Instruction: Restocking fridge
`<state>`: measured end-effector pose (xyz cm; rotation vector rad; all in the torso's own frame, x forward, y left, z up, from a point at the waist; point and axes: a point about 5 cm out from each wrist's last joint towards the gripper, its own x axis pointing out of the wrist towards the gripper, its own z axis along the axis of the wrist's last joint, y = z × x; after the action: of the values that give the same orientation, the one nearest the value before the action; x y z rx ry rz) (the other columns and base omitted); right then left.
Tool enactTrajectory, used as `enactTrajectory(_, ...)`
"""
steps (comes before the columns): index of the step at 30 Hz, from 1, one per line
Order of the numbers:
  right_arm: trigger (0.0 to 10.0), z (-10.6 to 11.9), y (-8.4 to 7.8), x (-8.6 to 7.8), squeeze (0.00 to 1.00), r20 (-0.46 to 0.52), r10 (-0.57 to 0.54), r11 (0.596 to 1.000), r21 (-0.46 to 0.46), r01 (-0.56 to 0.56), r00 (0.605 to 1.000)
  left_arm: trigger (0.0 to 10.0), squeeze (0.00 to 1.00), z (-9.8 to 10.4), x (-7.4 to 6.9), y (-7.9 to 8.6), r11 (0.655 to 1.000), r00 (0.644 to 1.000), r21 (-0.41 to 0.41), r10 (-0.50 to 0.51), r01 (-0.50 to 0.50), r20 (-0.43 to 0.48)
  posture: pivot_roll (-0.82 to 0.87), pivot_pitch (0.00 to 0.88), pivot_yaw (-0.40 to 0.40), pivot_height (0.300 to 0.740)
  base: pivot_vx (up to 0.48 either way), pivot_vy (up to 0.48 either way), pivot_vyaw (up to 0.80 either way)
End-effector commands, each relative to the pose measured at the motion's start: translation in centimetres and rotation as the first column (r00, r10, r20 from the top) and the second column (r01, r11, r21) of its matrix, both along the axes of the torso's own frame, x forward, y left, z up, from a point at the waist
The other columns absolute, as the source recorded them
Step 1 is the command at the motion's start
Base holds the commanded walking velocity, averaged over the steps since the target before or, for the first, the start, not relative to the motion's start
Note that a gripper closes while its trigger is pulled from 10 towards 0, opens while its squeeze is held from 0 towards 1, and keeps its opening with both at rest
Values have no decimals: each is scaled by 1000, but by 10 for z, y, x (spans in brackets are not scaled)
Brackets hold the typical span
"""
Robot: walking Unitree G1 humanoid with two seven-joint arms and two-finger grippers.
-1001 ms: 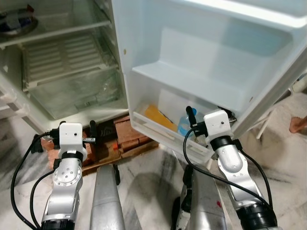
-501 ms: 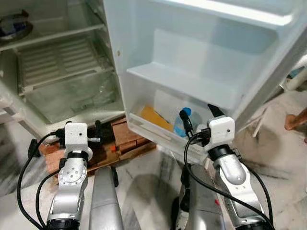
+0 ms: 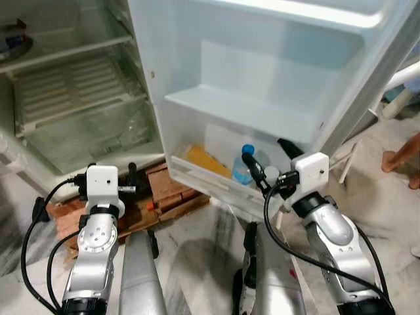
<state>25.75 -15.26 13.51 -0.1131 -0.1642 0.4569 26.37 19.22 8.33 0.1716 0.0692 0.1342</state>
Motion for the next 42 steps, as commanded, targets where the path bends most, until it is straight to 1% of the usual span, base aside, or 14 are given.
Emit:
enactTrajectory(1, 10000, 33, -16, -4, 0, 178, -90, 996, -4, 92, 980, 10000, 0, -1, -2, 1, 1000, 1000, -2, 3, -3, -1, 61, 33, -9, 531, 0, 0, 0)
enactTrajectory(6, 10000, 25, -15, -8, 0, 133, -150, 988, -2, 152, 980, 10000, 0, -1, -1, 0, 1000, 1000, 0, -1, 1, -2, 59, 31, -10, 531, 0, 0, 0)
enactTrajectory(7, 10000, 17, -10, -11, 0, 69, -182, 983, -13, 183, 981, 10000, 0, -1, -1, 0, 1000, 1000, 3, -3, 3, -3, 58, 28, -8, 531, 0, 0, 0)
enactTrajectory(8, 10000, 15, -9, -12, 0, 47, -182, 983, -17, 183, 982, 10000, 0, -2, -1, 0, 1000, 1000, 4, -4, 4, -3, 57, 27, -7, 531, 0, 0, 0)
enactTrajectory(9, 10000, 14, -4, -16, 0, 34, -154, 988, -11, 155, 987, 10000, 0, -2, 0, 0, 1000, 1000, 5, -5, 5, -4, 57, 26, -6, 531, 0, 0, 0)
enactTrajectory(12, 10000, 15, 7, -24, 0, -5, -113, 988, 109, 112, 994, 10000, 0, -1, 1, 0, 1000, 1000, 7, -10, 10, -5, 62, 21, -4, 545, 0, 0, 0)
enactTrajectory(16, 10000, 18, 9, -21, 0, 11, -121, 986, 120, 119, 993, 10000, 0, -1, 2, 0, 1000, 1000, 7, -10, 10, -4, 62, 19, -1, 565, 0, 0, 0)
enactTrajectory(22, 10000, 24, 7, -16, 0, 23, -148, 982, 125, 144, 989, 10000, 0, 0, 2, 0, 1000, 1000, 10, -13, 14, -3, 66, 14, -1, 590, 0, 0, 0)
enactTrajectory(24, 10000, 26, 7, -18, 0, 13, -144, 981, 130, 141, 989, 10000, 0, 0, 3, 1, 1000, 1000, 10, -14, 14, -2, 66, 13, 0, 615, 0, 0, 0)
enactTrajectory(30, 10000, 26, 8, -20, 0, 12, -142, 981, 134, 139, 990, 10000, 0, -1, 3, 0, 1000, 1000, 7, -16, 16, -3, 61, 6, 2, 645, 0, 0, 0)
enactTrajectory(32, 10000, 28, 11, -19, 0, 22, -141, 981, 139, 136, 990, 10000, 0, -1, 4, -2, 1000, 1000, 6, -21, 21, -1, 61, 0, 4, 660, 0, 0, 0)
enactTrajectory(35, 10000, 28, 12, -18, 0, 29, -139, 981, 140, 134, 990, 10000, 0, 0, 5, -3, 1000, 1000, 7, -25, 25, 2, 62, 0, 6, 670, 0, 0, 0)
enactTrajectory(39, 10000, 26, 16, -15, 0, 16, -127, 981, 147, 123, 992, 10000, 0, 2, 10, -3, 1000, 999, 6, -30, 30, 13, 64, 0, 8, 710, 0, 0, 0)
enactTrajectory(42, 10000, 25, 16, -14, 0, 10, -122, 982, 145, 119, 992, 10000, 0, 2, 11, -3, 1000, 999, 6, -29, 29, 14, 63, 0, 9, 725, 0, 0, 0)
